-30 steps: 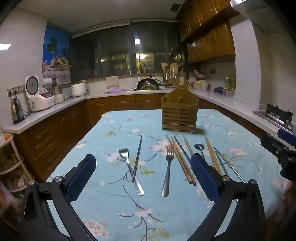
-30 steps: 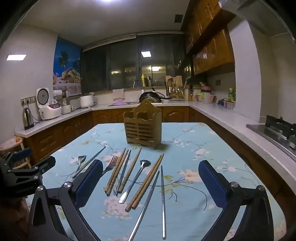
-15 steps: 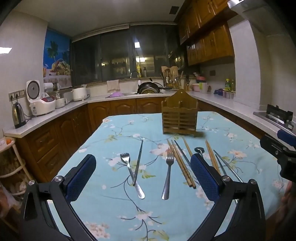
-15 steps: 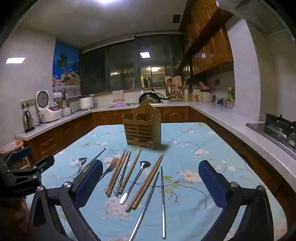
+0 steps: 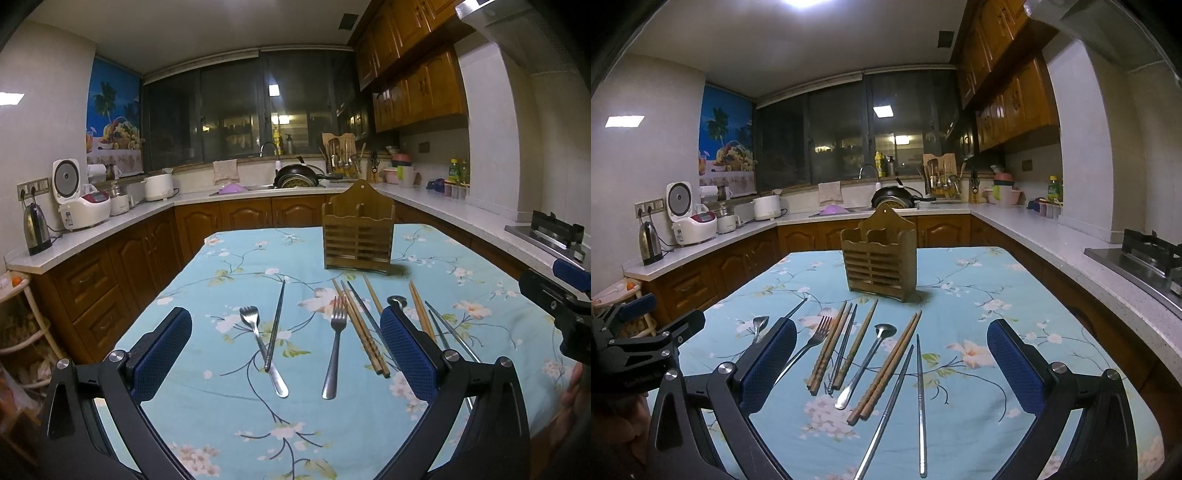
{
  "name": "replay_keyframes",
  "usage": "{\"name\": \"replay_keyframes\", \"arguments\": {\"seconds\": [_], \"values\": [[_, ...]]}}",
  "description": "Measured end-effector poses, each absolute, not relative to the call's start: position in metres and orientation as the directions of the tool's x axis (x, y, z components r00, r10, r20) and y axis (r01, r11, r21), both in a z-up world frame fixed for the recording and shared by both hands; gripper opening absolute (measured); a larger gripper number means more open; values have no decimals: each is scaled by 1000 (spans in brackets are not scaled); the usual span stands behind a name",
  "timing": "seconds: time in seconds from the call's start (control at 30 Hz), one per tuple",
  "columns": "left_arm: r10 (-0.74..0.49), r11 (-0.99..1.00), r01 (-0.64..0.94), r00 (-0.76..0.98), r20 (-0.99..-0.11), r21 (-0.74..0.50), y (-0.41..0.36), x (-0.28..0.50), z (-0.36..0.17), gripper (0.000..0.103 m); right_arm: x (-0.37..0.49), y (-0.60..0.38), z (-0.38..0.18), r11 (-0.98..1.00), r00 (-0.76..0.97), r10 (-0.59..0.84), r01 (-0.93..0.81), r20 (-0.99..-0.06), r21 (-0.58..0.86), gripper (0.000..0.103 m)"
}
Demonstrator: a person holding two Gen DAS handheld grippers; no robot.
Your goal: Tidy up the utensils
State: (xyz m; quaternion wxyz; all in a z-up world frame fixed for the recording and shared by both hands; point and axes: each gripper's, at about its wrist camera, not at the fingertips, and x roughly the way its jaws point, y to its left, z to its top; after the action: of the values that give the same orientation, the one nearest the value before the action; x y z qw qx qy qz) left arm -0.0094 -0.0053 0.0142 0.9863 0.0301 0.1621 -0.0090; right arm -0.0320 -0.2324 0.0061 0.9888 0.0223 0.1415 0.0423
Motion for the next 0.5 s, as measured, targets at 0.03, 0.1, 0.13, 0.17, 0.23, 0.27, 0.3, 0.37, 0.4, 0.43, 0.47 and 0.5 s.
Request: {"name": "replay_keyframes", "arguments": {"seconds": [0.03,0.1,0.13,0.17,0.23,0.27,0.3,0.37,0.4,0.43,0.47,0.5], "values": [[-7,998,26,947,-320,56,-5,-9,14,103,-32,-232,6,995,956,90,-77,-278,57,103],[-9,998,28,947,-321,54,-5,-10,14,103,-32,-232,6,995,957,89,-77,-277,55,103],[-9,998,27,948,-319,54,-5,-10,13,103,-32,-232,6,995,957,89,-77,-277,56,103],[-8,998,27,948,-319,54,-5,-10,14,103,-32,-232,6,995,957,89,-77,-277,56,103],[-10,998,28,947,-321,54,-6,-10,14,103,-32,-232,6,995,957,90,-77,-276,57,103],[-7,998,26,948,-319,55,-6,-10,14,103,-32,-231,7,995,957,90,-78,-275,57,103],[-9,998,28,947,-320,54,-6,-10,14,103,-32,-231,6,995,957,91,-78,-274,56,103],[-9,998,27,947,-321,53,-6,-10,14,103,-32,-229,8,995,958,92,-79,-273,57,103],[-8,998,27,947,-320,54,-6,-10,14,103,-33,-229,8,995,958,93,-80,-271,58,103],[-8,998,27,947,-320,54,-6,-9,13,103,-33,-228,9,995,958,95,-82,-271,59,103],[-9,998,27,947,-322,53,-6,-10,13,103,-33,-227,9,995,958,96,-83,-271,59,103],[-9,998,27,947,-322,52,-5,-10,14,103,-33,-228,9,995,958,96,-83,-270,60,103]]}}
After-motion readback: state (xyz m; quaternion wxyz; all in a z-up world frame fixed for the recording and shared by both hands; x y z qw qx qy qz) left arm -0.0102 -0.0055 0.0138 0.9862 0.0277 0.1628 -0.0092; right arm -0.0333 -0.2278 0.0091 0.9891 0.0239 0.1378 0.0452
